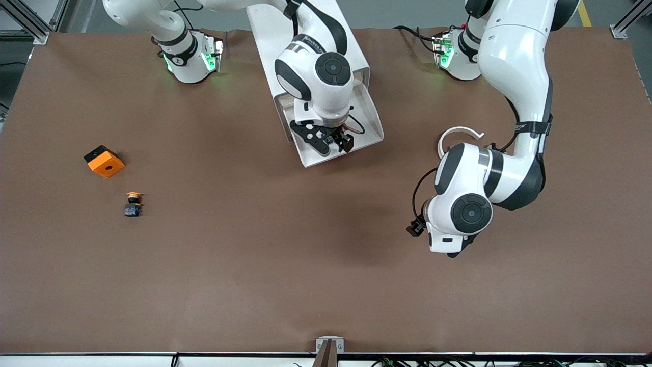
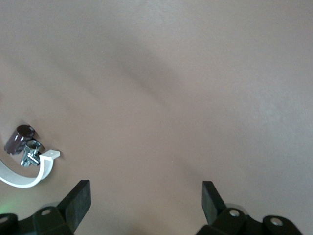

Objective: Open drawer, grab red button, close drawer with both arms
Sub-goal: 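Grasp the red button with the right gripper while the left gripper withdraws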

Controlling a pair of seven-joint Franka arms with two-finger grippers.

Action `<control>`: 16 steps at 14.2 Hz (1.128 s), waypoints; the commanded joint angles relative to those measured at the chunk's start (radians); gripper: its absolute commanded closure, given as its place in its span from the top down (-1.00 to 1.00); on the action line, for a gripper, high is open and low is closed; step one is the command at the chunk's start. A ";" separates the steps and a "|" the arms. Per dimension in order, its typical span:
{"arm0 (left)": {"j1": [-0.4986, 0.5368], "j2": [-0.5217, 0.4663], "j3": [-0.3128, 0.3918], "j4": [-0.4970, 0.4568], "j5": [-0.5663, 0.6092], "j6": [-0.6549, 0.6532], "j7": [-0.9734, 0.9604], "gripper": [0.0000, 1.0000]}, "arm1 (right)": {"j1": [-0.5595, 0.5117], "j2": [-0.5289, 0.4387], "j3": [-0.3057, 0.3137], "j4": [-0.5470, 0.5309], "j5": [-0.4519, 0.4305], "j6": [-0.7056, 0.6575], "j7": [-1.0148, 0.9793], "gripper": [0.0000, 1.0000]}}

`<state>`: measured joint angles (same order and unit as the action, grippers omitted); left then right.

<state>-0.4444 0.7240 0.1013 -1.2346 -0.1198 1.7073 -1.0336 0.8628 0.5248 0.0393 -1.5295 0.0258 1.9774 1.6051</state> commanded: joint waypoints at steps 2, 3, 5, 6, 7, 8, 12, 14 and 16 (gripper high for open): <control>0.003 -0.070 -0.011 -0.090 0.025 0.035 0.157 1.00 | 0.024 0.000 -0.012 -0.012 0.028 -0.006 0.013 1.00; 0.003 -0.102 -0.015 -0.142 0.025 0.076 0.180 1.00 | 0.025 0.001 -0.012 -0.014 0.029 -0.005 0.013 1.00; 0.003 -0.161 -0.018 -0.250 0.025 0.162 0.252 1.00 | 0.030 0.001 -0.012 -0.017 0.029 -0.003 0.012 1.00; 0.003 -0.198 -0.018 -0.319 0.025 0.222 0.324 1.00 | 0.031 0.000 -0.012 -0.017 0.029 -0.005 0.010 0.80; 0.007 -0.222 -0.022 -0.365 0.023 0.262 0.377 1.00 | 0.030 0.000 -0.012 -0.017 0.029 -0.006 0.009 0.47; 0.006 -0.232 -0.022 -0.387 0.023 0.274 0.401 1.00 | 0.030 0.000 -0.012 -0.017 0.028 -0.006 0.004 0.19; 0.000 -0.229 -0.022 -0.398 0.023 0.284 0.403 1.00 | 0.022 -0.002 -0.012 -0.014 0.028 -0.008 0.003 -0.54; 0.000 -0.222 -0.022 -0.398 0.023 0.284 0.403 1.00 | 0.018 -0.008 -0.012 -0.003 0.029 -0.012 0.007 -0.53; -0.004 -0.222 -0.022 -0.399 0.023 0.284 0.403 1.00 | -0.001 -0.014 -0.015 0.050 0.033 -0.087 0.007 -0.53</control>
<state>-0.4451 0.5259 0.0837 -1.6037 -0.1188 1.9737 -0.6422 0.8785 0.5283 0.0292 -1.5252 0.0385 1.9621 1.6051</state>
